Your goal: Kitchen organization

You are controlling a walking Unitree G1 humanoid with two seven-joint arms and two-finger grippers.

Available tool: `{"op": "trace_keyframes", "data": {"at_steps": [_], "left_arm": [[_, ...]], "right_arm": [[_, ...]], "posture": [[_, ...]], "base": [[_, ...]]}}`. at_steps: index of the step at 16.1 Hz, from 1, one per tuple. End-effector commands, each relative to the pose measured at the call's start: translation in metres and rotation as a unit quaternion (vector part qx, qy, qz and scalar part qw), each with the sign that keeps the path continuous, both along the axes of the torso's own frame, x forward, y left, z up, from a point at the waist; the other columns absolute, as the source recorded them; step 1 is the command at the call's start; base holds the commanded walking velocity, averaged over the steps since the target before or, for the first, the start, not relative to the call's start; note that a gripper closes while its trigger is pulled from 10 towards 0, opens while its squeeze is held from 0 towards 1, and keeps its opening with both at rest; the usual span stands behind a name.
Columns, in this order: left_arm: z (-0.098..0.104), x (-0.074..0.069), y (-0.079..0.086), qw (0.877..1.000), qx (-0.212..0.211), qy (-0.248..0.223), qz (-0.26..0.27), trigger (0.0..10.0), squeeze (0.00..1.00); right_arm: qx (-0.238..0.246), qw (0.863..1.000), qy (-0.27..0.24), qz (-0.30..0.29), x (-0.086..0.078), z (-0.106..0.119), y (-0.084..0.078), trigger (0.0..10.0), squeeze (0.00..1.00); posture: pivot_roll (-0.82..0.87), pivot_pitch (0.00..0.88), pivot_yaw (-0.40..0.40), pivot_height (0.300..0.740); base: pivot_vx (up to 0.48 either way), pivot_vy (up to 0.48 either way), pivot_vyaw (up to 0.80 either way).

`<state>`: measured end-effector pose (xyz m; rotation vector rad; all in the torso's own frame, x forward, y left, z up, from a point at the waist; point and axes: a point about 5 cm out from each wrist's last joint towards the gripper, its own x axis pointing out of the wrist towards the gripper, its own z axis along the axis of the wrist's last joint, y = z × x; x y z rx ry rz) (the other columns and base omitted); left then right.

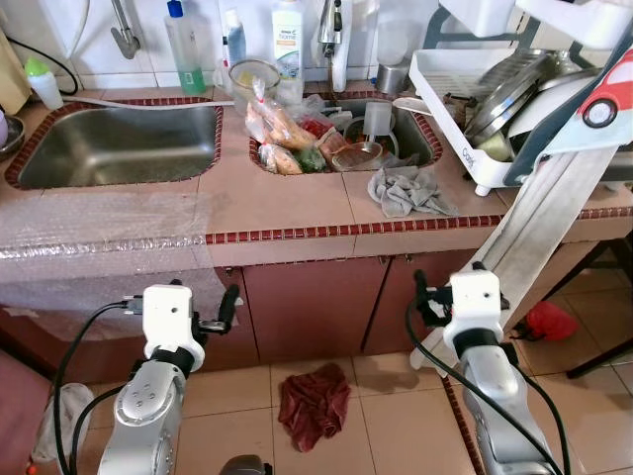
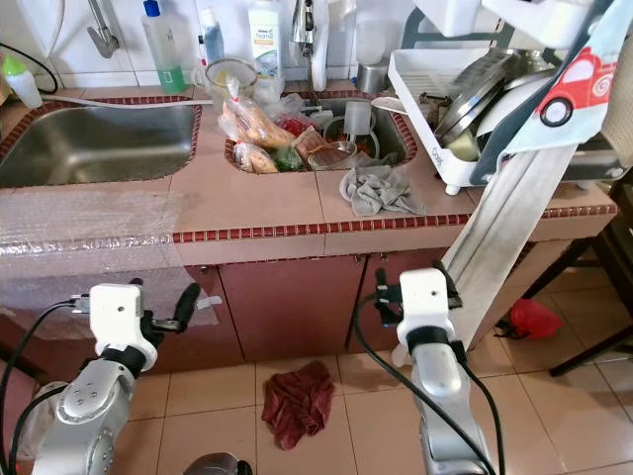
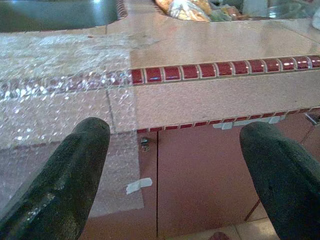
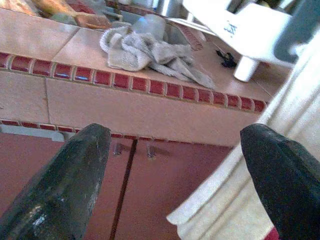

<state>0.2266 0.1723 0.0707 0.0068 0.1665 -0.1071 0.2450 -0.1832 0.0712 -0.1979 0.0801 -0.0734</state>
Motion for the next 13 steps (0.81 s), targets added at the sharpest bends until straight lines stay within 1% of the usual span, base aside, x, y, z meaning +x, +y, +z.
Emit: {"op": "trace_keyframes", "data": {"at_steps": [1,2,3,4,5,6,7,8,9,10,11,12,13], "left_arm": [[0.004,0.002,-0.001,1.0,0.0,-0.005,-0.006,10.0,0.0],[0.005,0.004,-0.001,1.0,-0.002,-0.007,-0.005,10.0,0.0],[0.006,0.007,-0.001,1.0,-0.004,-0.011,-0.006,10.0,0.0],[0.008,0.01,-0.004,1.0,-0.002,-0.016,-0.014,10.0,0.0],[0.011,0.013,-0.006,0.999,0.005,-0.023,-0.027,10.0,0.0],[0.016,0.018,-0.007,0.999,0.013,-0.031,-0.025,10.0,0.0],[0.017,0.02,-0.007,0.999,0.01,-0.032,-0.023,10.0,0.0],[0.018,0.021,-0.006,0.999,0.006,-0.035,-0.02,10.0,0.0],[0.018,0.021,-0.007,0.999,0.004,-0.035,-0.019,10.0,0.0],[0.017,0.021,-0.009,0.999,0.001,-0.037,-0.024,10.0,0.0],[0.018,0.02,-0.011,0.998,0.01,-0.047,-0.03,10.0,0.0],[0.018,0.02,-0.01,0.999,0.01,-0.047,-0.024,10.0,0.0],[0.017,0.02,-0.008,0.999,0.008,-0.044,-0.016,10.0,0.0]], "right_arm": [[0.022,0.999,-0.005,-0.032,-0.003,0.003,-0.003,10.0,0.0],[0.064,0.998,0.005,-0.02,-0.005,0.0,-0.002,10.0,0.0],[0.11,0.994,0.01,-0.022,-0.006,-0.004,-0.004,10.0,0.0],[0.116,0.993,0.001,-0.022,-0.005,-0.003,-0.003,10.0,0.0],[0.106,0.994,0.004,-0.009,-0.003,-0.003,0.001,10.0,0.0],[0.074,0.997,0.012,-0.002,0.0,-0.002,0.004,10.0,0.0],[0.061,0.998,0.013,-0.003,0.001,-0.002,0.005,10.0,0.0],[0.077,0.997,0.006,0.009,0.001,0.0,0.008,10.0,0.0],[0.08,0.997,0.009,0.008,0.0,0.0,0.008,10.0,0.0],[0.065,0.998,0.016,-0.005,-0.001,-0.001,0.004,10.0,0.0],[0.068,0.997,0.027,-0.007,-0.002,-0.003,0.002,10.0,0.0],[0.088,0.996,0.022,0.015,-0.005,-0.002,0.004,10.0,0.0],[0.075,0.997,0.006,0.029,-0.006,0.002,0.005,10.0,0.0]], "posture": [[0.01,0.0,0.02,0.74],[0.0,0.0,0.027,0.74],[-0.01,0.0,0.045,0.74],[-0.01,0.0,0.054,0.74],[-0.01,0.0,0.059,0.74],[-0.02,0.0,0.064,0.74],[-0.02,0.0,0.066,0.74],[-0.02,0.0,0.061,0.74],[-0.02,0.0,0.061,0.74],[-0.02,0.0,0.052,0.74],[-0.02,0.0,0.044,0.74],[-0.02,0.0,0.039,0.74],[-0.01,0.0,0.037,0.74]], "base": [[0.0,0.0,0.0],[0.0,0.48,0.0],[0.0,0.48,0.0],[0.0,0.48,0.0],[0.0,0.48,0.0],[0.0,0.48,0.0],[0.0,0.48,0.0],[0.0,0.48,0.0],[0.0,0.48,0.0],[0.0,0.36,0.0],[0.0,0.0,0.0],[0.0,0.0,0.0],[0.0,0.0,0.4]]}}
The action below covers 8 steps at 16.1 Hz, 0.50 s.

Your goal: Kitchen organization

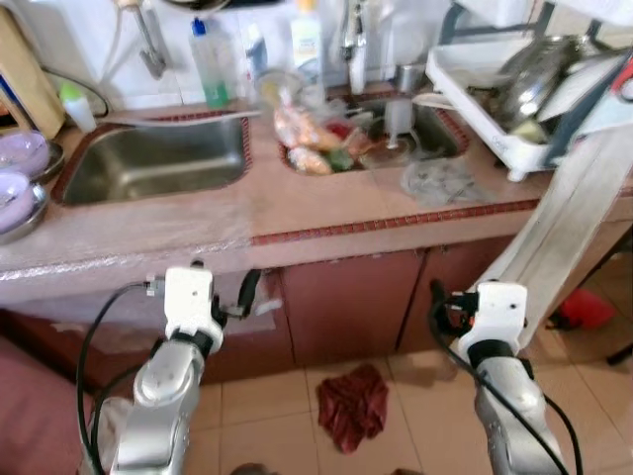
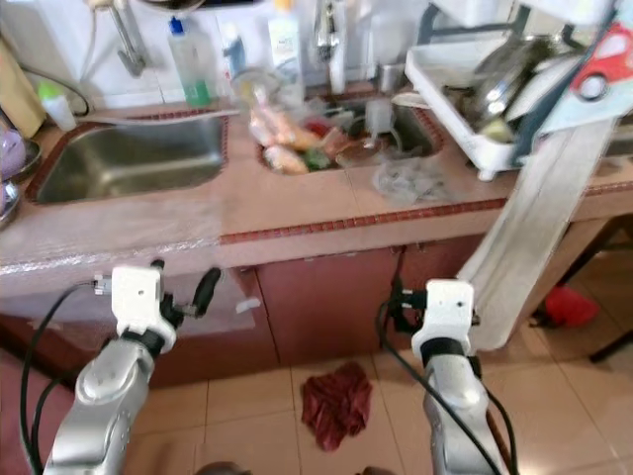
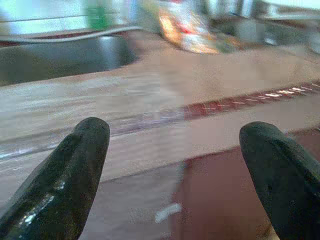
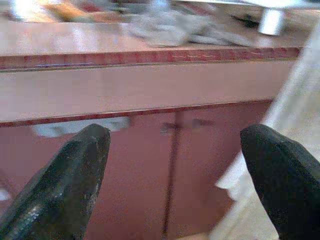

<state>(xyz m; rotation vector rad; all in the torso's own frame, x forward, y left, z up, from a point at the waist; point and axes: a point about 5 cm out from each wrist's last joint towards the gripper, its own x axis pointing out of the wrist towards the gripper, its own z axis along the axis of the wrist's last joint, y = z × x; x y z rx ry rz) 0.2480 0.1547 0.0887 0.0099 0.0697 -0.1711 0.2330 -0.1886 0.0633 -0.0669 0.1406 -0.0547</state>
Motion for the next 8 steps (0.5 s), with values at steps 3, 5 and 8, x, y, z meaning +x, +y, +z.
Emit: {"op": "trace_keyframes", "data": {"at_steps": [3,5,8], "left_arm": [[-0.004,-0.002,0.013,1.0,0.001,0.008,0.028,10.0,0.0],[-0.005,-0.002,0.013,1.0,-0.01,0.008,0.028,10.0,0.0],[-0.006,-0.004,0.015,0.999,-0.009,0.007,0.036,10.0,0.0]], "right_arm": [[0.004,0.999,-0.029,0.032,0.01,0.012,0.013,10.0,0.0],[0.005,0.999,-0.033,0.036,0.013,0.014,0.013,10.0,0.0],[0.006,0.998,-0.036,0.045,0.018,0.016,0.016,10.0,0.0]], "posture": [[-0.01,0.0,0.025,0.74],[0.0,0.0,0.014,0.74],[0.02,0.0,-0.004,0.74]], "base": [[0.0,0.0,0.77],[0.0,0.0,0.77],[0.0,0.0,0.77]]}}
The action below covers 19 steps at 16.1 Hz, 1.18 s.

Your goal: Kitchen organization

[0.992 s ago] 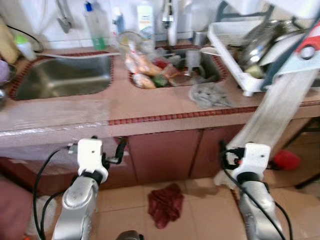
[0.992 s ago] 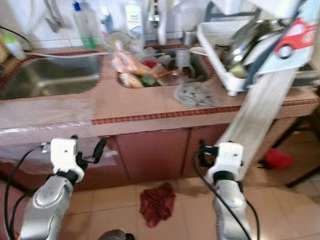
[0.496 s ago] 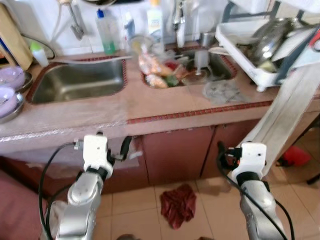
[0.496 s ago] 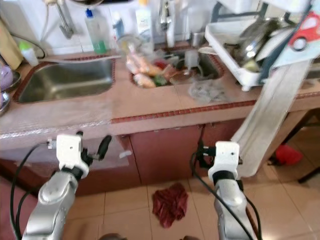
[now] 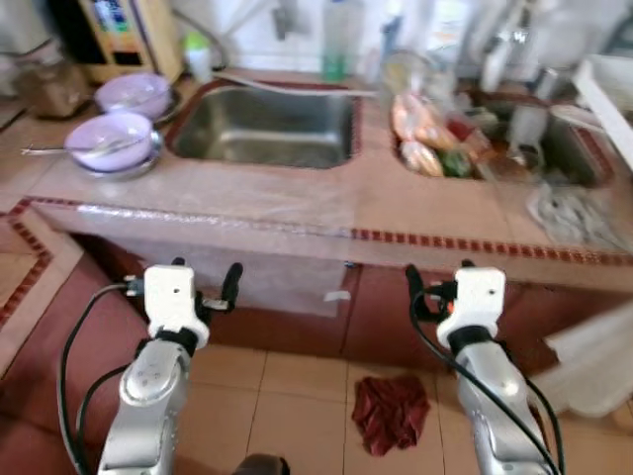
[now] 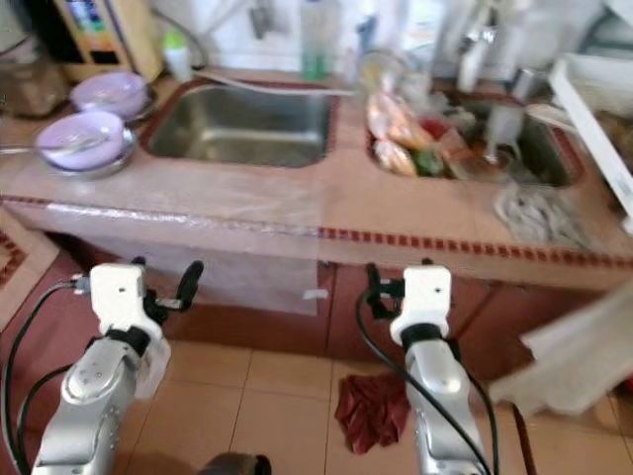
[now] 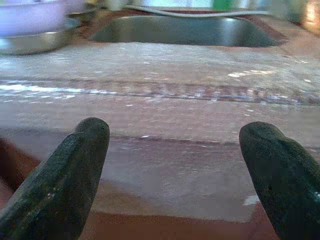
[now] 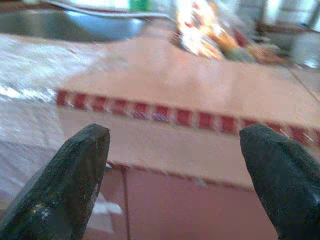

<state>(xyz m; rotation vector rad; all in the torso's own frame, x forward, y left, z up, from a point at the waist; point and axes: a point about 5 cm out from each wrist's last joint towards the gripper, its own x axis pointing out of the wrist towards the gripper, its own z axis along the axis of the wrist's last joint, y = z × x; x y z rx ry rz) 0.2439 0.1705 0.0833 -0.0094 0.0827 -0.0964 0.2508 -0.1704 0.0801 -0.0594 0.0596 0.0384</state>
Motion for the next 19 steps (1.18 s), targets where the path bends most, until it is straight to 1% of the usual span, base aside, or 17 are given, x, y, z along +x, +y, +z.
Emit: {"op": "trace_keyframes", "data": {"at_steps": [1,2,4,6,7,9,10,11,12,13,14,15,16,17,19], "left_arm": [[-0.002,-0.001,0.0,1.0,0.001,0.003,0.003,10.0,0.0],[-0.002,-0.003,-0.002,1.0,-0.001,0.005,-0.011,10.0,0.0],[-0.001,-0.003,-0.006,1.0,-0.011,0.005,-0.024,10.0,0.0],[0.002,-0.002,-0.008,0.999,-0.006,-0.001,-0.044,10.0,0.0],[0.002,-0.001,-0.007,0.999,-0.003,0.004,-0.045,10.0,0.0],[0.001,0.0,-0.007,0.999,-0.006,0.008,-0.051,10.0,0.0],[0.002,0.003,-0.006,0.998,-0.008,0.007,-0.055,10.0,0.0],[0.003,0.004,-0.008,0.998,-0.01,0.006,-0.06,10.0,0.0],[0.003,0.004,-0.011,0.998,-0.01,0.007,-0.062,10.0,0.0],[0.002,0.004,-0.012,0.998,-0.015,0.012,-0.067,10.0,0.0],[0.001,0.002,-0.014,0.997,-0.018,0.014,-0.068,10.0,0.0],[-0.001,0.0,-0.015,0.997,-0.023,0.019,-0.073,10.0,0.0],[-0.002,-0.002,-0.017,0.995,-0.038,0.026,-0.084,10.0,0.0],[-0.002,-0.002,-0.017,0.996,-0.034,0.025,-0.083,10.0,0.0],[-0.001,-0.002,-0.015,0.997,-0.011,0.013,-0.071,10.0,0.0]], "right_arm": [[0.005,1.0,0.001,-0.001,0.002,0.0,-0.002,10.0,0.0],[0.022,1.0,-0.007,-0.017,0.003,0.002,-0.004,10.0,0.0],[0.03,0.999,0.002,-0.03,0.004,0.0,-0.007,10.0,0.0],[0.036,0.999,0.003,-0.032,0.003,0.0,-0.007,10.0,0.0],[0.033,0.999,0.003,-0.034,0.003,0.0,-0.008,10.0,0.0],[0.022,0.999,0.008,-0.048,0.001,-0.003,-0.012,10.0,0.0],[-0.021,0.998,0.008,-0.057,0.001,-0.004,-0.012,10.0,0.0],[0.012,0.998,0.014,-0.055,0.001,-0.006,-0.01,10.0,0.0],[-0.006,0.998,0.016,-0.06,0.001,-0.006,-0.01,10.0,0.0],[-0.013,0.998,0.001,-0.064,0.001,-0.004,-0.011,10.0,0.0],[-0.06,0.995,-0.013,-0.077,0.002,-0.003,-0.013,10.0,0.0],[-0.048,0.997,0.001,-0.053,0.001,-0.005,-0.01,10.0,0.0],[0.001,0.999,0.001,-0.048,-0.002,-0.004,-0.01,10.0,0.0],[-0.008,0.998,-0.011,-0.059,-0.002,-0.001,-0.014,10.0,0.0],[-0.025,0.997,-0.006,-0.075,0.002,-0.001,-0.018,10.0,0.0]], "posture": [[0.02,0.0,-0.008,0.74],[0.02,0.0,-0.008,0.74],[0.02,0.0,-0.002,0.74],[0.01,0.0,0.008,0.74],[0.01,0.0,0.009,0.74],[0.0,0.0,0.018,0.74],[0.0,0.0,0.022,0.74],[0.0,0.0,0.021,0.74],[0.0,0.0,0.022,0.74],[0.0,0.0,0.022,0.74],[0.0,0.0,0.023,0.74],[0.0,0.0,0.021,0.74],[0.0,0.0,0.021,0.74],[0.01,0.0,0.008,0.74],[0.01,0.0,-0.02,0.74]], "base": [[0.0,0.0,0.76],[0.0,0.48,0.0],[0.0,0.48,0.0],[0.0,0.48,0.0],[0.0,0.48,0.0],[0.0,0.48,0.0],[0.0,0.48,0.0],[0.0,0.48,0.0],[0.0,0.48,0.0],[0.0,0.48,0.0],[0.0,0.48,0.0],[0.0,0.48,0.0],[0.0,0.48,0.0],[0.0,0.446,0.0],[0.0,0.0,0.0]]}}
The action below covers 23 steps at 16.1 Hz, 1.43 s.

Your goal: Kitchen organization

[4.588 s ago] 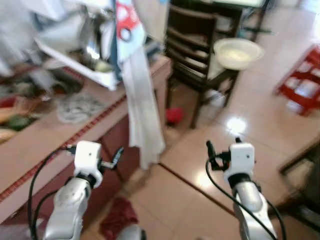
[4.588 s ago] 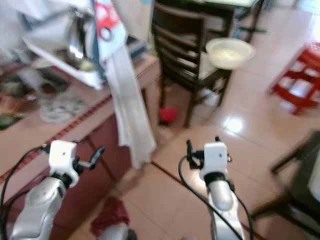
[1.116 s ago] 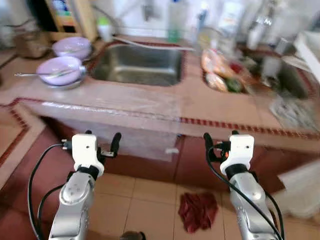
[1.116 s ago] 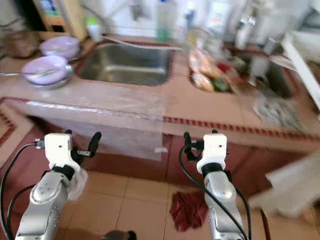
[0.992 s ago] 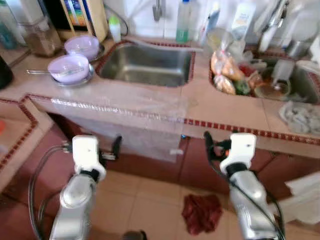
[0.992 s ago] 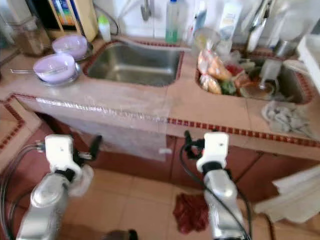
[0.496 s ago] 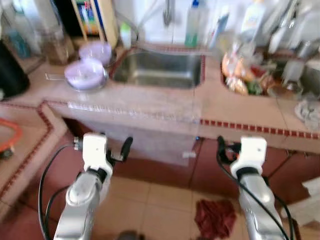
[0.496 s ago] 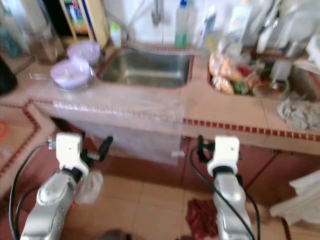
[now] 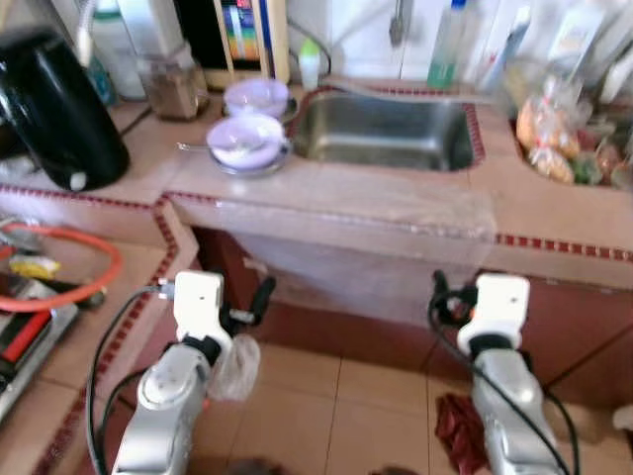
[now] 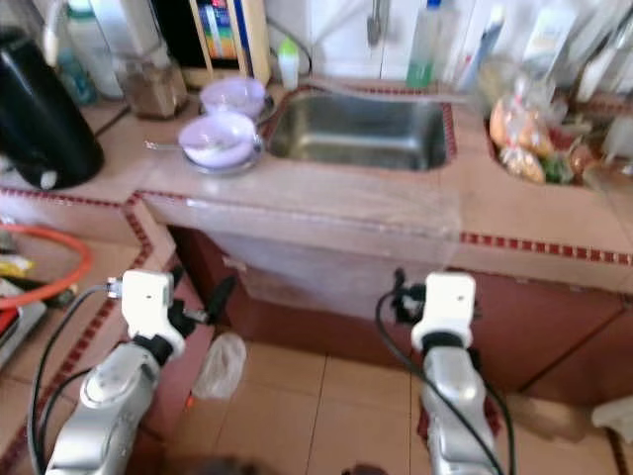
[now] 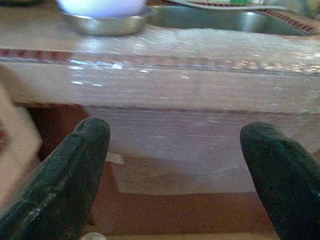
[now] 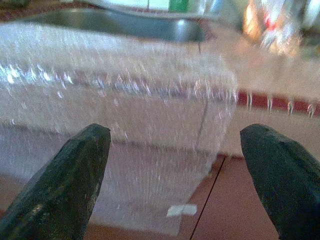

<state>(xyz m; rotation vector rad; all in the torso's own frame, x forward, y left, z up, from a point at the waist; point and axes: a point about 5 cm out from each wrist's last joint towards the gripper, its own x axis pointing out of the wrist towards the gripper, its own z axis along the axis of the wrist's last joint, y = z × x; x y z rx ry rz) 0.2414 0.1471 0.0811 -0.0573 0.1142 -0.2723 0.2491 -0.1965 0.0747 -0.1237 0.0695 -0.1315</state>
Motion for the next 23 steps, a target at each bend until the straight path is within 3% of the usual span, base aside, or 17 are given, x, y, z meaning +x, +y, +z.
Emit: {"op": "trace_keyframes", "data": {"at_steps": [1,3,5,8,13,18,23], "left_arm": [[0.003,0.001,0.009,1.0,0.01,-0.011,0.024,10.0,0.0],[0.001,0.002,0.006,1.0,-0.008,0.002,0.017,10.0,0.0],[-0.001,-0.001,0.003,1.0,-0.022,0.011,0.01,10.0,0.0],[-0.006,-0.007,0.002,1.0,-0.011,0.019,0.009,10.0,0.0],[-0.002,-0.002,0.003,1.0,-0.019,0.016,0.002,10.0,0.0],[0.032,0.003,0.015,0.996,0.022,-0.066,0.05,10.0,0.0],[0.039,0.0,0.007,0.997,0.007,-0.075,0.024,10.0,0.0]], "right_arm": [[-0.034,0.999,-0.004,0.002,0.007,0.005,0.007,10.0,0.0],[-0.005,1.0,0.004,0.016,0.01,0.003,0.013,10.0,0.0],[-0.013,1.0,-0.005,0.015,0.013,0.004,0.016,10.0,0.0],[0.01,0.999,-0.007,0.031,0.008,0.006,0.017,10.0,0.0],[0.037,0.999,0.003,0.023,0.004,0.001,0.016,10.0,0.0],[0.026,0.999,-0.03,0.029,0.004,0.015,0.011,10.0,0.0],[0.012,0.998,-0.049,0.029,0.009,0.025,0.008,10.0,0.0]], "posture": [[0.02,0.0,-0.043,0.74],[0.03,0.0,-0.068,0.74],[0.03,0.0,-0.061,0.74],[0.02,0.0,-0.046,0.74],[0.01,0.0,-0.016,0.74],[-0.01,0.0,0.013,0.74],[-0.02,0.002,0.011,0.74]], "base": [[0.0,0.0,0.0],[0.0,0.0,0.0],[0.0,0.0,0.0],[0.0,0.0,0.0],[0.0,0.0,-0.48],[0.0,0.0,-0.48],[0.0,0.0,0.0]]}}
